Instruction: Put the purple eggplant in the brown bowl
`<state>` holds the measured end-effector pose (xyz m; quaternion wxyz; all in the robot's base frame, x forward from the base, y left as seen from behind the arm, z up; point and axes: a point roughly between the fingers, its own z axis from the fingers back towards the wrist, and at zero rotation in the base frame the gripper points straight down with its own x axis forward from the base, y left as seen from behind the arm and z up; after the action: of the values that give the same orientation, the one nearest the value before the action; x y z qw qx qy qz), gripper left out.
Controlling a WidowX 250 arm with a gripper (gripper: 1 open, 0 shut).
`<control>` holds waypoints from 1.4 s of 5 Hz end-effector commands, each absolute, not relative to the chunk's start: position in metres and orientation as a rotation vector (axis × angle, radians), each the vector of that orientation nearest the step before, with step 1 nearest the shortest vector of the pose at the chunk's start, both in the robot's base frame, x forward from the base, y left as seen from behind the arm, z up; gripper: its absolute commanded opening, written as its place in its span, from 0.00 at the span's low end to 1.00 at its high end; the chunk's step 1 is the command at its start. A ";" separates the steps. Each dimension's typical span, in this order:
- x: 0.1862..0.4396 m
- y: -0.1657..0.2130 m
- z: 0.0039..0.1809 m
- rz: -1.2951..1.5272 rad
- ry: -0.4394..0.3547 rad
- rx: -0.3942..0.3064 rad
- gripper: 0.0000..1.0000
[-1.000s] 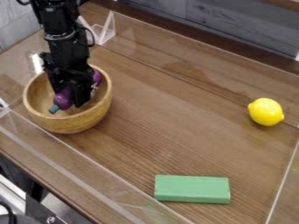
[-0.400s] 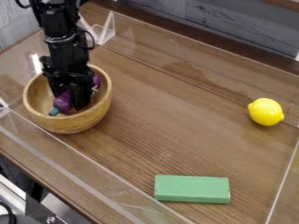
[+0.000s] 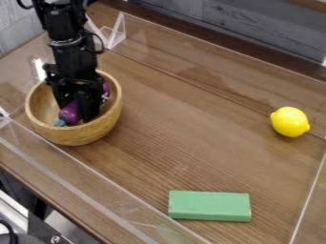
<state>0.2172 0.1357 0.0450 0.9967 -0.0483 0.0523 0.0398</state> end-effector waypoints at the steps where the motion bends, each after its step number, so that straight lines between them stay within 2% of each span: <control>1: 0.229 0.138 0.072 0.087 0.029 -0.062 0.00; 7: 0.236 0.126 0.081 0.118 0.035 -0.074 0.00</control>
<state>0.2252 0.1223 0.0597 0.9948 -0.0569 0.0559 0.0636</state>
